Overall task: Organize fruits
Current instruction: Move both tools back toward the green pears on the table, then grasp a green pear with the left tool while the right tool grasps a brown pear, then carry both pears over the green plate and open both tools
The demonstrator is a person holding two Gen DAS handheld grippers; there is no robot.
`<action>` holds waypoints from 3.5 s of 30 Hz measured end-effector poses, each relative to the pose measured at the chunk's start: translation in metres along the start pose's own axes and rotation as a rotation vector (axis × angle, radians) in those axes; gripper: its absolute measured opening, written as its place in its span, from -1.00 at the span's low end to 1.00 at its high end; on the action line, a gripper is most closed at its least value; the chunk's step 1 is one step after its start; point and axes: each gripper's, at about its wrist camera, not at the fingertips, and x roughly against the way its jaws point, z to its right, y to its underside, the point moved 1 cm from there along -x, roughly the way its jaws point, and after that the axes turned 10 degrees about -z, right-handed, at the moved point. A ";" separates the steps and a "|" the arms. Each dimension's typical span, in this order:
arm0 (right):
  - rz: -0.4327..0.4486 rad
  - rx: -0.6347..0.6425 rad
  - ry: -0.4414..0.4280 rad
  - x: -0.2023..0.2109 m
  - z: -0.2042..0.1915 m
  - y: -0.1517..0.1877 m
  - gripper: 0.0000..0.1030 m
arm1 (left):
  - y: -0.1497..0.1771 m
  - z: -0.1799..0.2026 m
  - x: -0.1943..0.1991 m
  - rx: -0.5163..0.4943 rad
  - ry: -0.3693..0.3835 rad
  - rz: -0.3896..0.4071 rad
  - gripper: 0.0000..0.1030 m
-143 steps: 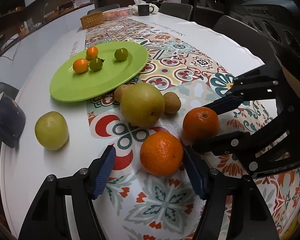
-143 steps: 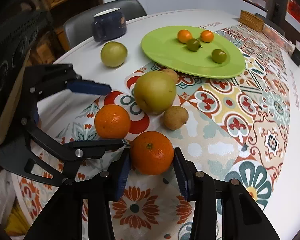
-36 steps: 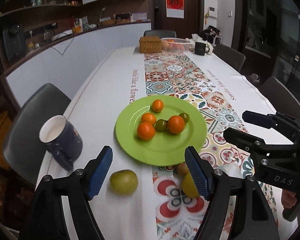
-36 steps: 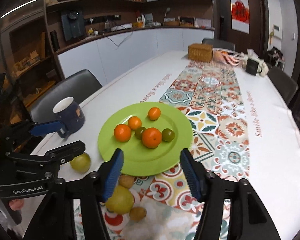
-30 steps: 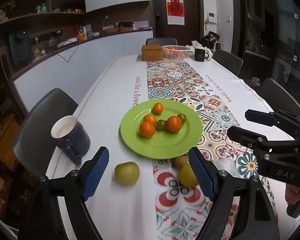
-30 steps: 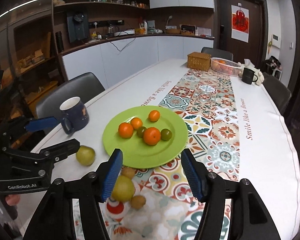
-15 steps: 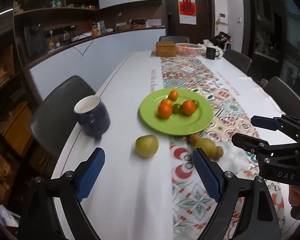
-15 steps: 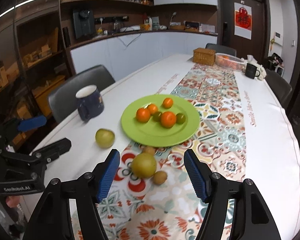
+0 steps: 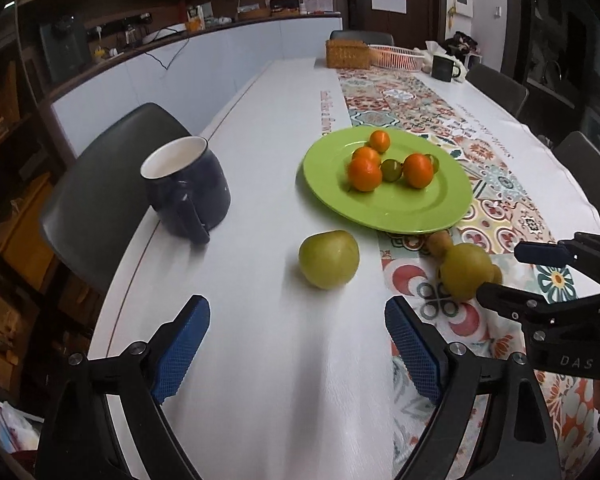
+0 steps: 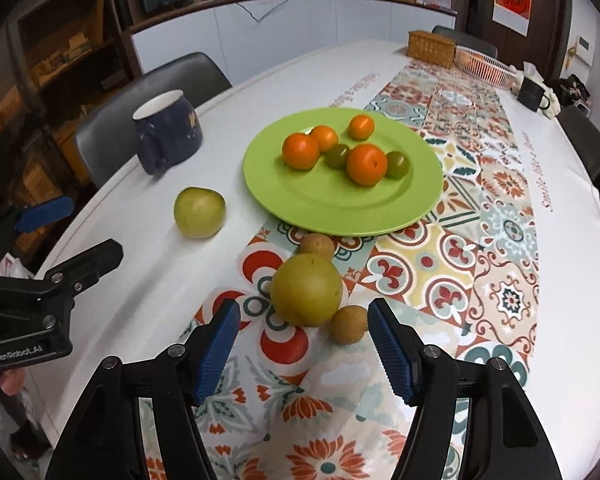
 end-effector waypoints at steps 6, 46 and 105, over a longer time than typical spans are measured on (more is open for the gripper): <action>-0.045 -0.005 0.010 -0.017 0.002 -0.005 0.29 | -0.014 0.002 -0.029 -0.021 0.032 -0.037 0.74; 0.025 -0.029 -0.065 -0.015 0.011 -0.018 -0.03 | -0.040 0.023 -0.042 -0.046 0.120 -0.069 -0.04; 0.133 -0.091 0.007 -0.052 0.087 -0.147 0.25 | -0.151 0.030 -0.083 -0.156 0.084 0.030 0.36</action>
